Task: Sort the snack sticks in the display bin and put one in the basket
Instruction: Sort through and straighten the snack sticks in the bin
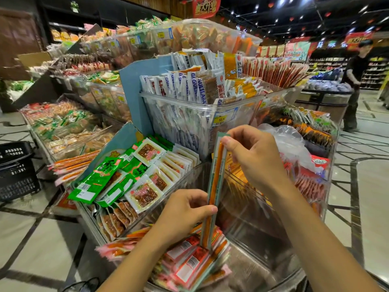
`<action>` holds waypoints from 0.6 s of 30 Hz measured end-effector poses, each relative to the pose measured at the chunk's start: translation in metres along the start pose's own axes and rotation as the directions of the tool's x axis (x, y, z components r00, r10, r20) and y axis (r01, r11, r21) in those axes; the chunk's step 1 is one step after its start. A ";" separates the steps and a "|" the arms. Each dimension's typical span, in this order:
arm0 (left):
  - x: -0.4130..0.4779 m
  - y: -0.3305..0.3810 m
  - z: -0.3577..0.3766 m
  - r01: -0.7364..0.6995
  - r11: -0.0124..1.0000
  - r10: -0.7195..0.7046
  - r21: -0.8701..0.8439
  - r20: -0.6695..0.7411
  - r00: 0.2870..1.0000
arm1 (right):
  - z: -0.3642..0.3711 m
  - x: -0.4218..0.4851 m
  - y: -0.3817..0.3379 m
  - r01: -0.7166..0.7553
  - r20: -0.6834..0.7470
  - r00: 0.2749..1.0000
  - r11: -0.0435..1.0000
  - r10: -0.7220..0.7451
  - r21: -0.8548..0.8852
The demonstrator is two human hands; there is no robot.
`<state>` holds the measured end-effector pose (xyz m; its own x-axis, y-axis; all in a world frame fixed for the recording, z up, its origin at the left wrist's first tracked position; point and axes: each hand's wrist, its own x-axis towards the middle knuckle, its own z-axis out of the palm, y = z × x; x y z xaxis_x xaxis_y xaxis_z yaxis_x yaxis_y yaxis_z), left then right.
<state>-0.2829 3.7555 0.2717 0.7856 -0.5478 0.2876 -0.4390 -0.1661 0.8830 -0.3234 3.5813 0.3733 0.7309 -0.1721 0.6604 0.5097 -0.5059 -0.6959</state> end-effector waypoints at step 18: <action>0.069 0.011 0.060 -0.190 0.765 0.011 0.616 0.282 0.959 | -0.092 -0.073 0.026 -0.195 -0.102 0.981 0.889 0.167 -0.414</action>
<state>-0.2595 3.6663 0.2787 0.6258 -0.7587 0.1810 -0.7534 -0.5280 0.3919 -0.4050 3.5033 0.3331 0.7558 -0.3395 0.5599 0.1229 -0.7664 -0.6305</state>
